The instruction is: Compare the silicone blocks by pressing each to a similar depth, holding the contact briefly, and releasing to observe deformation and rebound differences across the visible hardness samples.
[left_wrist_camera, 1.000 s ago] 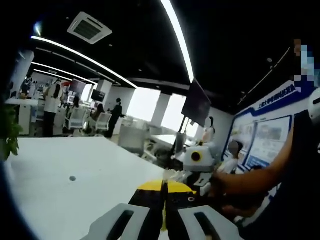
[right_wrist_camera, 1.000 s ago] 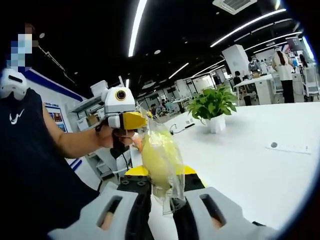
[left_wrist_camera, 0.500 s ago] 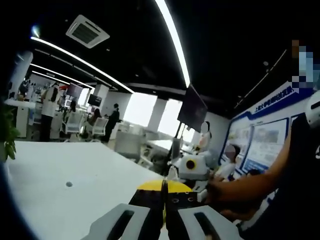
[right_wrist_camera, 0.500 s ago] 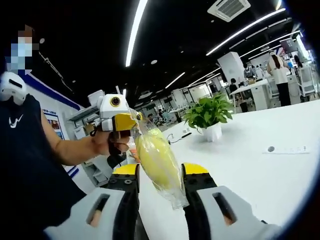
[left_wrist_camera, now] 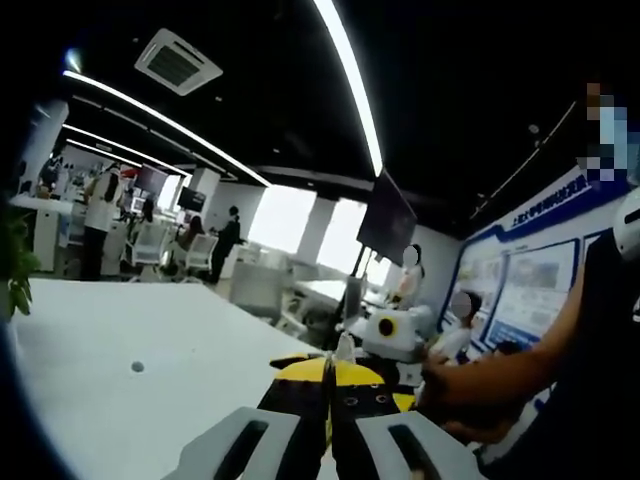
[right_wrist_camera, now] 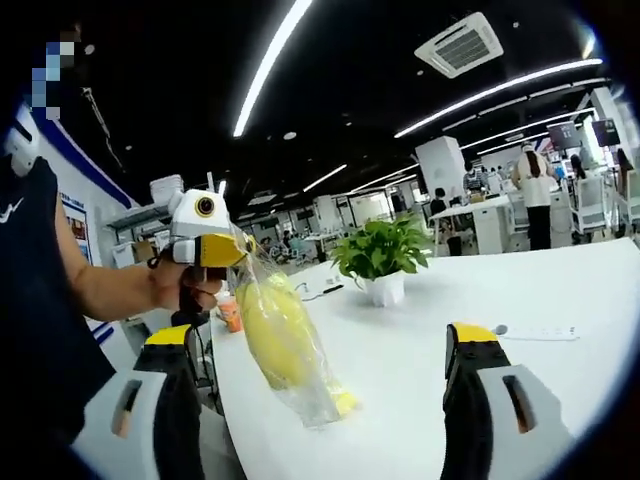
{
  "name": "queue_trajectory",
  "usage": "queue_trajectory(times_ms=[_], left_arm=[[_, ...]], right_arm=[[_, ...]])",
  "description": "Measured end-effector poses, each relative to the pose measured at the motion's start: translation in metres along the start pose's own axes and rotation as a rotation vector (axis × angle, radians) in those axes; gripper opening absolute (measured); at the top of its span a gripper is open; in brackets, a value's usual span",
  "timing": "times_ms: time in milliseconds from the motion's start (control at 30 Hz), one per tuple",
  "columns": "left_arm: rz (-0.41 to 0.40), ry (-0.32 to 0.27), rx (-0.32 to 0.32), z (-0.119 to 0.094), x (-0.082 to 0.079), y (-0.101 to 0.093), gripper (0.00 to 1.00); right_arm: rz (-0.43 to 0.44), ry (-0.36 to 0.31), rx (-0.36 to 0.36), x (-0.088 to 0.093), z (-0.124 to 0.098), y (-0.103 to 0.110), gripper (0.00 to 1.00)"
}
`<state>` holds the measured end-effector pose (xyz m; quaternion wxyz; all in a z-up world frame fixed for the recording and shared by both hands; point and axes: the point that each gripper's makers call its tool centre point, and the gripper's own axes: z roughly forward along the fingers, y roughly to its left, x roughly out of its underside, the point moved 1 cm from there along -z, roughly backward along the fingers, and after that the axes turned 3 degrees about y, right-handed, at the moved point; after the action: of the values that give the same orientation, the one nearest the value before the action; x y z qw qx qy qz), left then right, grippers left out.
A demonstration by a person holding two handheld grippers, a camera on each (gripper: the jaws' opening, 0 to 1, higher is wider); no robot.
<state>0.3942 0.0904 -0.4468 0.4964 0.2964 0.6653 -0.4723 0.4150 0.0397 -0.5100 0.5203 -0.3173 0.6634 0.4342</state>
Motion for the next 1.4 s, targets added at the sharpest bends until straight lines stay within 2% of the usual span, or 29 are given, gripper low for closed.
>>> queue_trajectory(times_ms=[233, 433, 600, 967, 1133, 1333, 1400], left_arm=[[-0.011, -0.002, 0.000, 0.002, -0.001, 0.002, 0.00], [-0.029, -0.002, -0.005, 0.010, 0.001, 0.004, 0.00], [-0.037, -0.002, -0.010, 0.017, 0.004, 0.008, 0.00], [-0.067, -0.008, -0.014, 0.030, 0.012, 0.015, 0.00], [-0.077, 0.006, -0.021, 0.033, 0.027, 0.023, 0.00], [-0.104, 0.006, -0.027, 0.036, 0.041, 0.031, 0.00], [-0.125, 0.006, -0.031, 0.037, 0.046, 0.034, 0.00]], right_arm=[[-0.036, 0.002, 0.035, -0.004, -0.005, -0.006, 0.96], [-0.043, 0.013, 0.077, 0.002, -0.019, -0.014, 0.96], [-0.040, 0.057, 0.143, 0.020, -0.038, -0.026, 0.96], [0.013, 0.065, 0.257, 0.051, -0.075, -0.040, 0.96], [-0.051, 0.092, 0.331, 0.063, -0.087, -0.047, 0.97], [-0.017, 0.110, 0.325, 0.082, -0.091, -0.043, 0.96], [-0.048, 0.127, 0.334, 0.090, -0.092, -0.042, 0.97]])
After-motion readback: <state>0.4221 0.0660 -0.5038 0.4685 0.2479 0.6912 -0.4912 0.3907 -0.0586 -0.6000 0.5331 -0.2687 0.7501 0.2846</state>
